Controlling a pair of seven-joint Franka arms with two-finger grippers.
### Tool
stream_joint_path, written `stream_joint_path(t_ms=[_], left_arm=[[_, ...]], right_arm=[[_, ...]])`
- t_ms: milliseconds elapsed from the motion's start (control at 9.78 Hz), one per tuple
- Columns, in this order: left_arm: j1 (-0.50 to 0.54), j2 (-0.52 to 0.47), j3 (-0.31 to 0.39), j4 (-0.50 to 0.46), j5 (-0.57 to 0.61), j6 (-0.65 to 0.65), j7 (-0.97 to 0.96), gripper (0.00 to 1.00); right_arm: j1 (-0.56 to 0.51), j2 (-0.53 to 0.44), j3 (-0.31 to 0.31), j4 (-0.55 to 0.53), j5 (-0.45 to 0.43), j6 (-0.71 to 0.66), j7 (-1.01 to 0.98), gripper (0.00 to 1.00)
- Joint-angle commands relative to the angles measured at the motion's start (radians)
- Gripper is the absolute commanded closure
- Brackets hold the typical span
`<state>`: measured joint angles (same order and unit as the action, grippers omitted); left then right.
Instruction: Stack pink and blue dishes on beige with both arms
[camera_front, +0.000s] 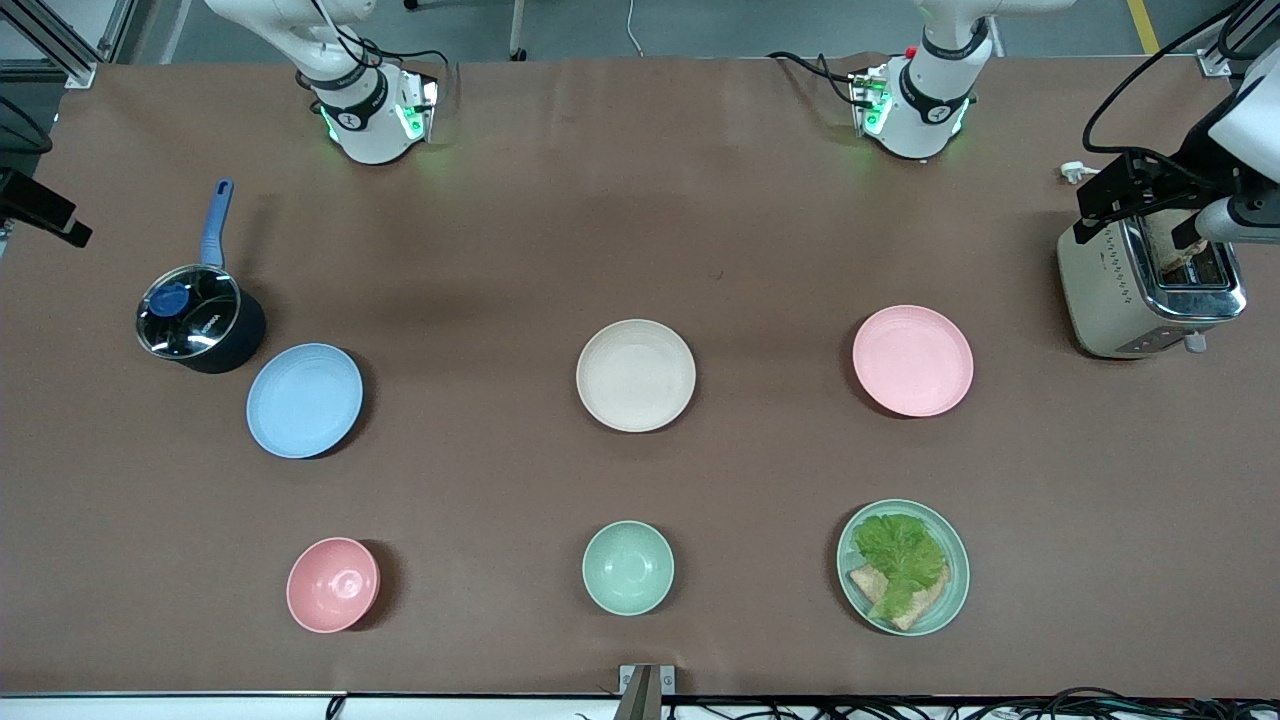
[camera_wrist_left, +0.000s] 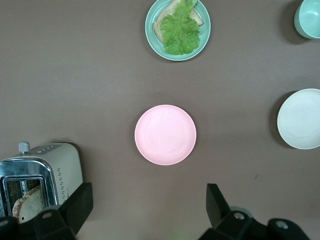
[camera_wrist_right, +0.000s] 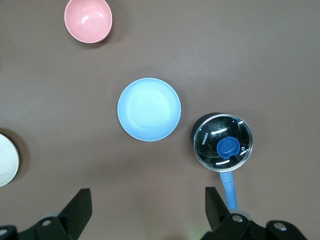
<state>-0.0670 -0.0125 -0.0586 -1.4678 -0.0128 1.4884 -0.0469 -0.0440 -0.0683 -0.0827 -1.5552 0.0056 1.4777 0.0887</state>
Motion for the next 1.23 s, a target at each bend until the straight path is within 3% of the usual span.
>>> stream_joint_path(t_ms=[0, 409, 716, 818, 1023, 1125], left_arm=[[0.001, -0.004, -0.003, -0.036, 0.017, 0.003, -0.011, 0.0], [0.006, 0.012, 0.016, -0.032, 0.007, 0.006, -0.002, 0.0], [0.004, 0.089, 0.109, -0.055, -0.033, 0.042, 0.034, 0.0], [0.007, 0.118, 0.126, -0.096, -0.036, 0.091, 0.098, 0.0], [0.007, 0.123, 0.19, -0.272, -0.103, 0.266, 0.227, 0.02], [0.006, 0.127, 0.207, -0.361, -0.136, 0.353, 0.276, 0.03]], right_arm=[[-0.003, -0.008, -0.002, -0.008, 0.007, -0.01, 0.002, 0.0], [-0.002, -0.007, 0.0, -0.006, 0.007, -0.014, 0.002, 0.0], [-0.007, -0.001, -0.002, -0.022, 0.01, -0.002, 0.0, 0.0], [-0.007, 0.019, -0.002, -0.06, 0.01, 0.031, 0.0, 0.0], [-0.034, 0.057, -0.008, -0.207, 0.034, 0.184, -0.062, 0.0], [-0.077, 0.099, -0.009, -0.261, 0.119, 0.238, -0.119, 0.0]])
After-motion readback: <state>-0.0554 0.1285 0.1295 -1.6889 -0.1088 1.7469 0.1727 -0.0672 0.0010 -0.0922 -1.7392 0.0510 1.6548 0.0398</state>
